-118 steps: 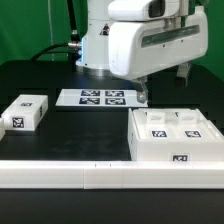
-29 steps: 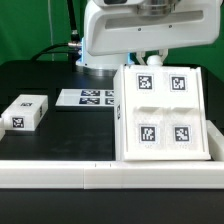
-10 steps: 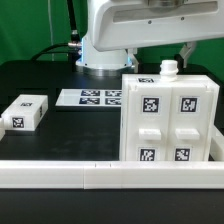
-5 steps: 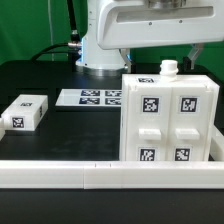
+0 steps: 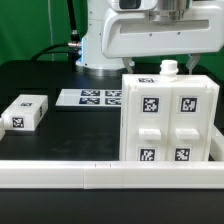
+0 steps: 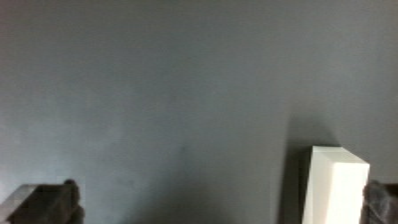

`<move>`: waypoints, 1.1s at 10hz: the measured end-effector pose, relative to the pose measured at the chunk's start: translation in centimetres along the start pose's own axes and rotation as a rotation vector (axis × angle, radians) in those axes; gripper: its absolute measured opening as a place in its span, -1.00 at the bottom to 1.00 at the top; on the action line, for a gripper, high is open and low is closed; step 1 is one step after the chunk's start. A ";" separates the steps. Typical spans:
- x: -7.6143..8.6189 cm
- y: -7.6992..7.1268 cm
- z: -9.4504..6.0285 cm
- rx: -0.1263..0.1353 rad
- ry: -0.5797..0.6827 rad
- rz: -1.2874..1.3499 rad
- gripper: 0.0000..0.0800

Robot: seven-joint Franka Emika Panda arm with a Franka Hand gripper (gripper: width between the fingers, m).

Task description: Assemble cabinet

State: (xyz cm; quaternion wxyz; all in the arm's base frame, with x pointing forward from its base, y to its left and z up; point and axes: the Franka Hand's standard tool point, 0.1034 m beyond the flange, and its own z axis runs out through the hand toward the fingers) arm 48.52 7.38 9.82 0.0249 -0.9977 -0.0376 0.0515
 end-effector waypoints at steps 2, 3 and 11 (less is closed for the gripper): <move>0.1 1.5 -0.1 -0.001 0.001 -0.015 0.99; -0.1 3.8 0.0 -0.003 -0.001 -0.006 0.99; -5.7 20.7 2.4 -0.029 0.012 0.088 0.99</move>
Offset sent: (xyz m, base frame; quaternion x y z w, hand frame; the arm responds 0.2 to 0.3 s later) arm -0.0343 -0.0946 -0.0160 -0.0071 0.0105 0.0484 0.9987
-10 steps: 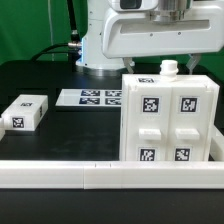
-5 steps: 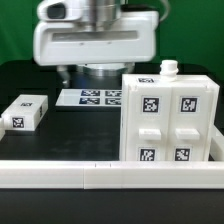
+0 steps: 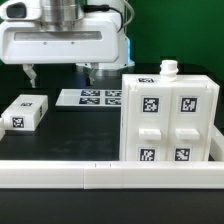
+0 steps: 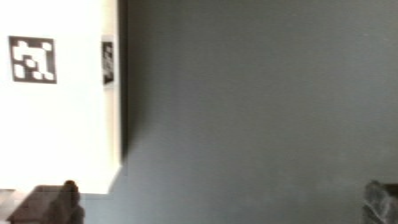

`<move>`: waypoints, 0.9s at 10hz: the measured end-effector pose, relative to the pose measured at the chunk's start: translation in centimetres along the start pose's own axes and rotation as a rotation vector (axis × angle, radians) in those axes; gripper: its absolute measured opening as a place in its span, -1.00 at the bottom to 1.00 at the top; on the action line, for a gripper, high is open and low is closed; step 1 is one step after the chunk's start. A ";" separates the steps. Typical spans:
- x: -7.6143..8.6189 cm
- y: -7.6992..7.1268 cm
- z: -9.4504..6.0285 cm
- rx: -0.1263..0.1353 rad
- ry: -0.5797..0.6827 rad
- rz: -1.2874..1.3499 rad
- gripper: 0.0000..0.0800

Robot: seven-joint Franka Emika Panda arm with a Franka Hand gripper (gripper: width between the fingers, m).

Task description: Assemble cabinet

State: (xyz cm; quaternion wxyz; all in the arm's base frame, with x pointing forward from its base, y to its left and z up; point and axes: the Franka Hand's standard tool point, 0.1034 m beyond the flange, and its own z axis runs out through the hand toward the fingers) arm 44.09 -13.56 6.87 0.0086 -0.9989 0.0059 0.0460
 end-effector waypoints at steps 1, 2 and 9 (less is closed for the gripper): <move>-0.3 0.8 0.1 -0.003 -0.003 0.014 0.99; -0.2 1.9 0.0 -0.005 0.001 0.011 0.99; -1.1 4.0 3.0 -0.036 -0.003 0.006 0.99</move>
Offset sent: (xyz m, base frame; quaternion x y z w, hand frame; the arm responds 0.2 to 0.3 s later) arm 0.0000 -0.0300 0.0000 0.0000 0.0000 0.0000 1.0000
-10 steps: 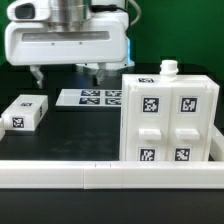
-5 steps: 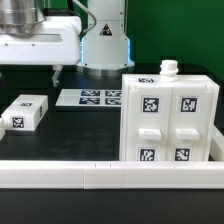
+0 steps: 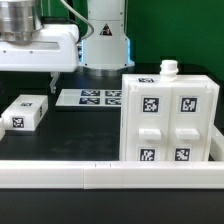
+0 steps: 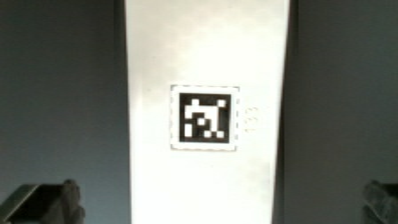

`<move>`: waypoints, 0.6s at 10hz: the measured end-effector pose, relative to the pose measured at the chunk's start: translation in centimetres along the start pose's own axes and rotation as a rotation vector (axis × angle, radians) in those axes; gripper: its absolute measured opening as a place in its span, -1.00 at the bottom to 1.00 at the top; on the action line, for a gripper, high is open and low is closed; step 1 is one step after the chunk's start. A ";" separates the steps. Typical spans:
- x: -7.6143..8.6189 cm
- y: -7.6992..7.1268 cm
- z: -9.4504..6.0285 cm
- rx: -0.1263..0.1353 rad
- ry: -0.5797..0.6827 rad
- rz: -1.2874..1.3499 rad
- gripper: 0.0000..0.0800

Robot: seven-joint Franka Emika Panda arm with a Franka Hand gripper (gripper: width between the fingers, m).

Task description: Assemble cabinet

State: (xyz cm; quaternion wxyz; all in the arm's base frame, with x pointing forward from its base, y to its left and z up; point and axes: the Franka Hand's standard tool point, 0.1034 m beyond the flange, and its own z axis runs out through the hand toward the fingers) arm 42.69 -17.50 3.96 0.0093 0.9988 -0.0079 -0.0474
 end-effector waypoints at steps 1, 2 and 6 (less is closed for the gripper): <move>-0.1 0.0 0.3 -0.001 -0.004 0.000 0.99; -0.2 0.0 0.6 -0.002 -0.007 -0.001 0.99; -0.8 0.0 2.3 -0.008 -0.025 -0.010 0.99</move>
Offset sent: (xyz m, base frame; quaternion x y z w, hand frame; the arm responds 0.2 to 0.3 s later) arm -0.0026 0.0025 -0.0090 -0.0009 0.0059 0.0062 1.0000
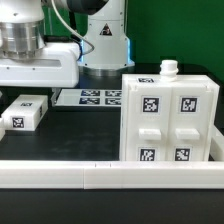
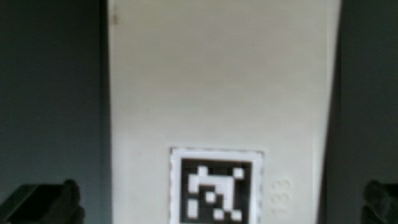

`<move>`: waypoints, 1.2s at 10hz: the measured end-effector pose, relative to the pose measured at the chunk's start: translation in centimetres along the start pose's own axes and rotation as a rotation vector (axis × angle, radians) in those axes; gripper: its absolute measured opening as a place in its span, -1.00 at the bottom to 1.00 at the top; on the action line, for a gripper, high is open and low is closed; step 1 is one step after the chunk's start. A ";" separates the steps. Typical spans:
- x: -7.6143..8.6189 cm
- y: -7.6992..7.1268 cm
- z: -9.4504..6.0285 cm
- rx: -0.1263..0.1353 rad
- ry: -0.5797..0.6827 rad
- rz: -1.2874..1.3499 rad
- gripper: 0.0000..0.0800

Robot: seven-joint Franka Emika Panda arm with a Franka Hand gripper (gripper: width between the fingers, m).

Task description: Assemble cabinet

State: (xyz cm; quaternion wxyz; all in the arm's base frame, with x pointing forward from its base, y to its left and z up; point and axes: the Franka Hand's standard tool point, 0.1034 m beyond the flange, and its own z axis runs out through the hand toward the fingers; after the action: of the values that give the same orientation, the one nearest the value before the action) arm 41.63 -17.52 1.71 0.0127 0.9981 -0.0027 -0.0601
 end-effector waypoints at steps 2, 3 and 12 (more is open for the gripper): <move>-0.1 0.0 0.2 0.000 -0.004 -0.005 0.99; -0.1 0.0 0.2 0.000 -0.004 -0.006 0.75; 0.3 -0.7 -0.9 0.004 0.004 -0.017 0.38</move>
Offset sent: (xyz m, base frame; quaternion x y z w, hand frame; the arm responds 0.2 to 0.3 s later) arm 0.0004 -0.0024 0.0050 -0.0005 -0.0079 0.0038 1.0000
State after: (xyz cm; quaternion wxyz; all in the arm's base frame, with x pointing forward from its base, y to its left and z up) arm 42.06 -16.85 2.51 0.0104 0.9982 0.0056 -0.0580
